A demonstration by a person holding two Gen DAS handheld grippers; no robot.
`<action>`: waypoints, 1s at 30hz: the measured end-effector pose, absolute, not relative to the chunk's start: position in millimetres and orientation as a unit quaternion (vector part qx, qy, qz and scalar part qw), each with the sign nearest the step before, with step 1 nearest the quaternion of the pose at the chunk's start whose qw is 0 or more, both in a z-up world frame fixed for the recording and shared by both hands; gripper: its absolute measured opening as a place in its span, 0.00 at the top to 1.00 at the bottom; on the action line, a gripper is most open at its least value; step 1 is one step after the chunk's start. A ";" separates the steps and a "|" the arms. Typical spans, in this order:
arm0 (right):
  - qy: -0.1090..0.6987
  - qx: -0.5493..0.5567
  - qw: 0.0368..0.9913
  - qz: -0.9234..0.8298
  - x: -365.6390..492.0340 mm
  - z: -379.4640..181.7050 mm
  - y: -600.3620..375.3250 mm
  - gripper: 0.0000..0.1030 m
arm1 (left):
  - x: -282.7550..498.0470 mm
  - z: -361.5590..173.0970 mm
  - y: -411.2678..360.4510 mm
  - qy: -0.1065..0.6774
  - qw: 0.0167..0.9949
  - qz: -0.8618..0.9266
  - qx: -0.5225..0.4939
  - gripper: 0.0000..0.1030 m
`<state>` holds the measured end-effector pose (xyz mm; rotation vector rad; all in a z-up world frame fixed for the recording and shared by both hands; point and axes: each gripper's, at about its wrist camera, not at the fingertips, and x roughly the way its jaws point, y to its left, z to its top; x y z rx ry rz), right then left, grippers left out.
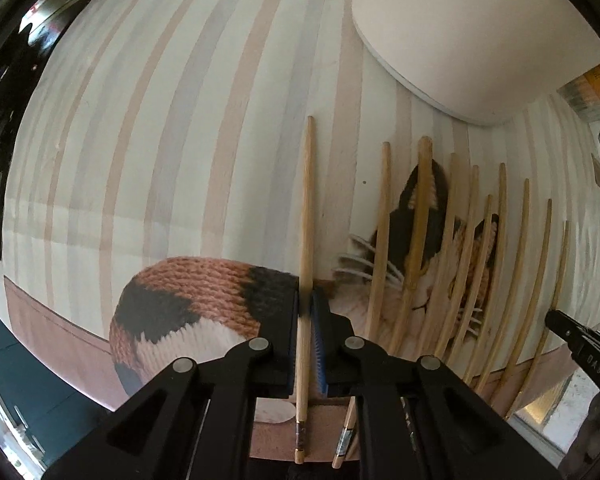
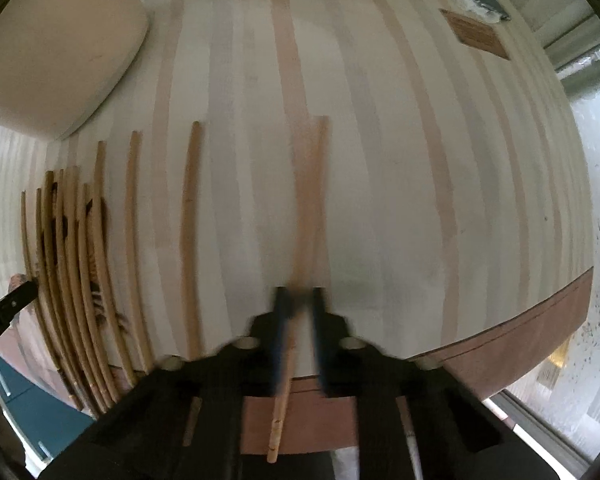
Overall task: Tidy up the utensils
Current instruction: 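Lower both grippers to the chopstick row and close each on one chopstick, then lift the chopstick in the left gripper toward the holder while the right gripper lifts its own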
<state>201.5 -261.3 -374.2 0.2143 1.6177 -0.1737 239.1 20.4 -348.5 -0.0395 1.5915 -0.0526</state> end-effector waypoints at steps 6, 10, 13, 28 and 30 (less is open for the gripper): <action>0.736 0.061 0.670 -0.078 208.8 -365.6 -242.7 0.92 | 268.1 -353.1 20.2 0.717 0.696 -0.038 -0.009 0.92; 0.738 0.059 0.666 -0.086 211.4 -362.9 -230.7 0.92 | 276.3 -358.7 17.0 0.718 0.695 -0.043 -0.009 0.92; 0.740 0.059 0.664 -0.089 215.5 -369.5 -220.4 0.92 | 283.6 -355.1 16.3 0.718 0.695 -0.045 -0.009 0.92; 0.736 0.025 0.671 -0.087 220.0 -365.1 -223.2 0.91 | 268.3 -346.0 6.1 0.690 0.723 -0.008 0.046 0.96; 0.732 0.028 0.675 -0.085 215.9 -362.7 -220.8 0.93 | 266.5 -332.4 7.3 0.673 0.737 -0.004 0.055 0.96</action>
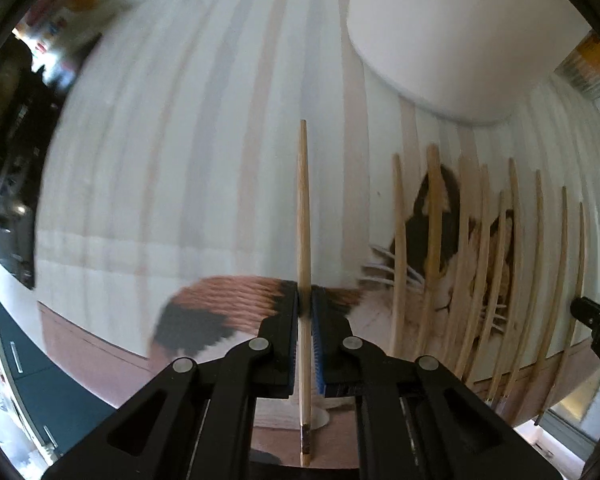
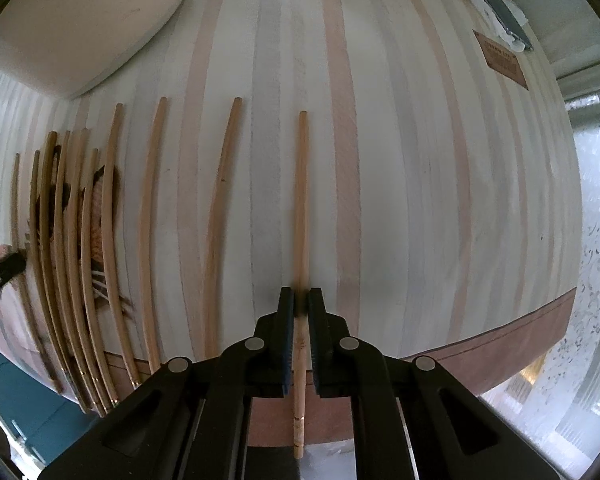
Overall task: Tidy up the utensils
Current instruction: 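Lift the chopstick in the left gripper toward the holder while the right gripper lifts its own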
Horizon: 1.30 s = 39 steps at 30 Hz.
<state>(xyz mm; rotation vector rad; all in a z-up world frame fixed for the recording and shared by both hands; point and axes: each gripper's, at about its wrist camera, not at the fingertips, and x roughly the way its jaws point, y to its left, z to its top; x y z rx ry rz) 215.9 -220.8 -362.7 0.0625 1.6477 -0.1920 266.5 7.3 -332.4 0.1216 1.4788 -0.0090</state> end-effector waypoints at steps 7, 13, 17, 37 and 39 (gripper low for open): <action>0.676 0.066 0.727 -0.094 205.8 -317.5 -223.7 0.93 | 261.7 -257.0 15.1 0.578 0.812 0.024 0.075 0.96; 0.617 0.070 0.779 -0.092 201.6 -260.7 -217.8 0.93 | 260.7 -197.1 24.1 0.517 0.853 0.028 0.057 0.96; 0.573 0.104 0.808 -0.086 201.6 -218.5 -220.7 0.93 | 268.7 -150.0 29.1 0.479 0.877 0.017 0.025 0.96; 0.380 0.163 0.910 -0.004 373.0 -48.0 -218.4 0.93 | 401.6 -11.8 -3.5 0.392 0.911 -0.054 -0.113 0.96; 0.372 0.162 0.914 -0.005 395.6 -47.0 -214.2 0.93 | 417.2 -19.0 -9.9 0.396 0.909 -0.056 -0.118 0.96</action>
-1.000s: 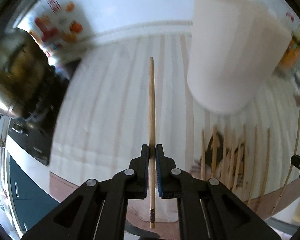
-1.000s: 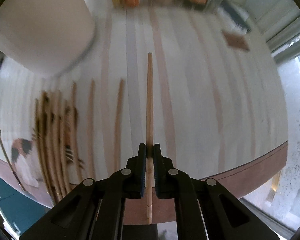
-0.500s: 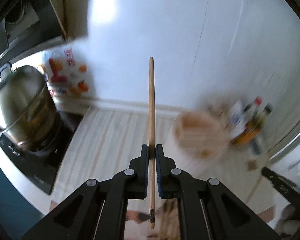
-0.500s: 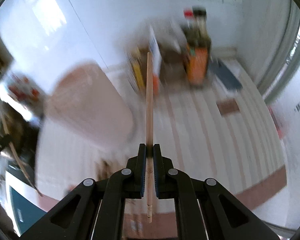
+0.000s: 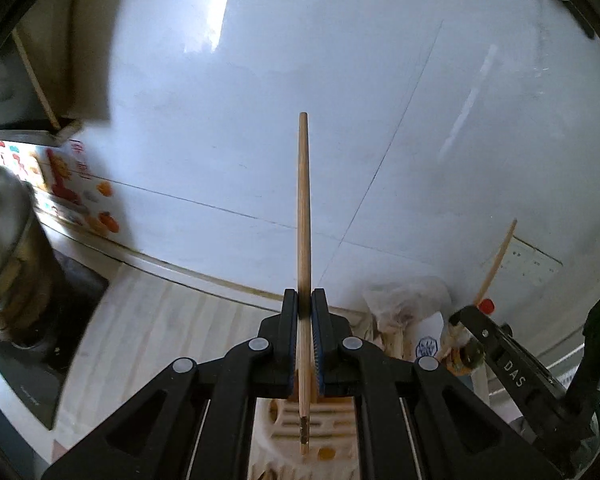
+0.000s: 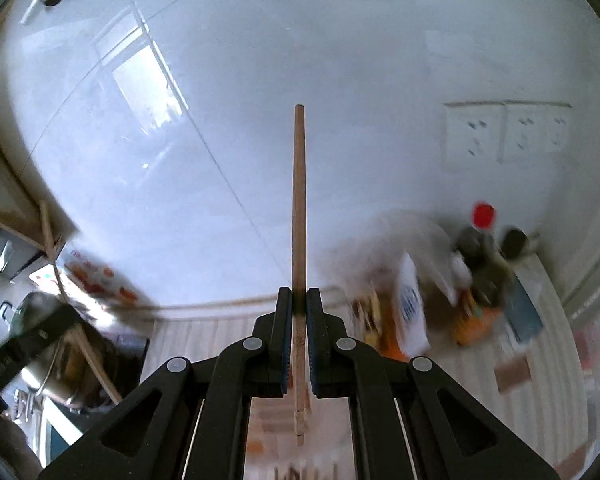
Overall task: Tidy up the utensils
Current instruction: 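Lift the chopstick in the left gripper toward the holder while the right gripper lifts its own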
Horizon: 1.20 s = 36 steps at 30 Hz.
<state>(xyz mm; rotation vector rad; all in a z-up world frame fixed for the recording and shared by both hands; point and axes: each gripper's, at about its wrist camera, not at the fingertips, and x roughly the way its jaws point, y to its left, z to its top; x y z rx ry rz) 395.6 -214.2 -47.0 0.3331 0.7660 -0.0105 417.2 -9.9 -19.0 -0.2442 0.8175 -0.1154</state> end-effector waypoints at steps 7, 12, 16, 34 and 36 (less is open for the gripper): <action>0.380 0.177 0.908 0.009 451.7 -72.7 -203.9 0.93 | 462.7 -55.8 -28.5 0.407 0.904 -0.057 -0.119 0.96; 0.396 0.164 0.903 0.018 458.4 -96.9 -192.9 0.93 | 466.6 -82.4 -30.3 0.430 0.894 -0.057 -0.114 0.96; 0.405 0.166 0.899 0.024 448.9 -108.0 -191.0 0.93 | 456.9 -88.5 -28.9 0.442 0.888 -0.065 -0.106 0.96; 0.441 0.164 0.881 0.054 404.5 -111.4 -200.1 0.48 | 395.3 -73.5 -16.6 0.470 0.879 -0.057 -0.059 0.33; 0.433 0.166 0.885 0.045 394.7 -103.4 -208.6 0.46 | 387.3 -66.7 -7.2 0.455 0.887 -0.047 -0.062 0.32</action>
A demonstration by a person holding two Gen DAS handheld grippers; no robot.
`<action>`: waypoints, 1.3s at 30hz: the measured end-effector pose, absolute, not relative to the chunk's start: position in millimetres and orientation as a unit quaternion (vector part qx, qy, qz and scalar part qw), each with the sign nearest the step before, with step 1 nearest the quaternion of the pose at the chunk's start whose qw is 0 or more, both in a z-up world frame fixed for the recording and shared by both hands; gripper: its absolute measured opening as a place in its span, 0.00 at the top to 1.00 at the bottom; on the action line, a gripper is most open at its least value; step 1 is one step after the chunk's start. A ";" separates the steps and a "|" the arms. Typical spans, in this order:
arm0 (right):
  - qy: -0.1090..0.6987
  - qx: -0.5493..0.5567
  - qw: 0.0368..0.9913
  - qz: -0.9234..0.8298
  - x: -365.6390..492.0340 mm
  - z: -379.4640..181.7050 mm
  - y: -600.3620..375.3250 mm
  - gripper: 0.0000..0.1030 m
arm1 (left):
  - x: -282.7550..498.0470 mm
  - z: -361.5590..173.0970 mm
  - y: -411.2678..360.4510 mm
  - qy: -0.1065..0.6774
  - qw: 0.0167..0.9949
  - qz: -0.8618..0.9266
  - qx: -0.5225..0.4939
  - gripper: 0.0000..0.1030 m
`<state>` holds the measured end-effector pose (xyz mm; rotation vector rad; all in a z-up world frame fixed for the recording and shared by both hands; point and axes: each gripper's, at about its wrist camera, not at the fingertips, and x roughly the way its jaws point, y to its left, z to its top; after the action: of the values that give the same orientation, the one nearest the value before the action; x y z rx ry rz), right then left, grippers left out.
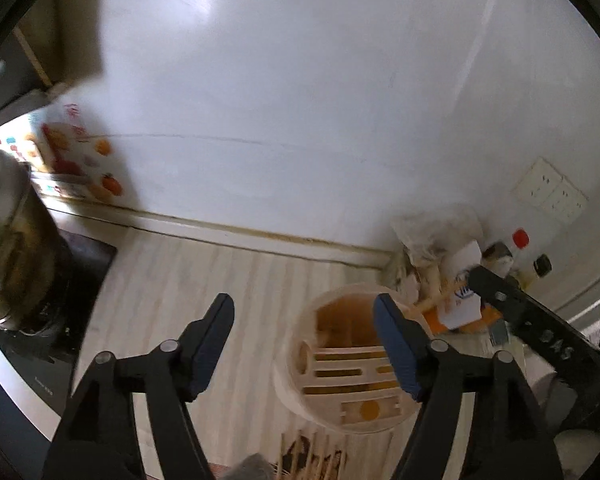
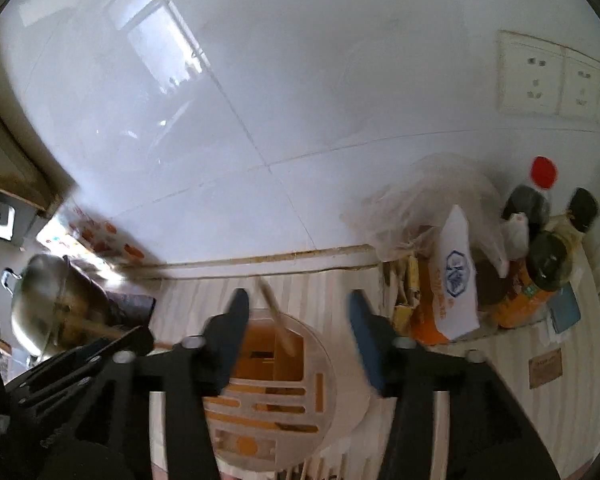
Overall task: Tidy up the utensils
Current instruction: 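Lift the chopstick in the left gripper toward the holder while the right gripper lifts its own, then lower both grippers back to the chopstick row and grasp another chopstick each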
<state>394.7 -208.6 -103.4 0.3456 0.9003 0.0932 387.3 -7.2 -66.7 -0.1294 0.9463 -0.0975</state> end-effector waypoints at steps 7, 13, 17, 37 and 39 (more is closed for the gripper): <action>0.413 0.161 0.896 0.011 356.2 -91.8 -227.0 0.42 | 361.8 -60.5 17.3 0.431 0.902 -0.008 -0.040 0.00; 0.392 0.161 0.906 -0.004 316.9 -96.4 -230.5 0.17 | 337.7 -79.6 27.1 0.446 0.894 0.002 -0.036 0.00; 0.403 0.157 0.901 -0.024 291.2 -113.0 -230.8 0.13 | 314.8 -106.2 29.2 0.466 0.884 0.014 -0.022 0.00; 0.629 0.171 0.756 -0.048 211.6 -309.1 -249.3 0.72 | 259.0 -332.2 -22.1 0.689 0.722 -0.052 0.021 0.53; 0.638 0.167 0.750 -0.047 209.1 -316.3 -248.0 0.72 | 257.9 -340.8 -25.6 0.695 0.716 -0.053 0.024 0.60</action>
<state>209.1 -248.0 -316.3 0.3660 1.3948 -0.1026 257.9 -25.6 -340.8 0.0537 1.5396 -0.1177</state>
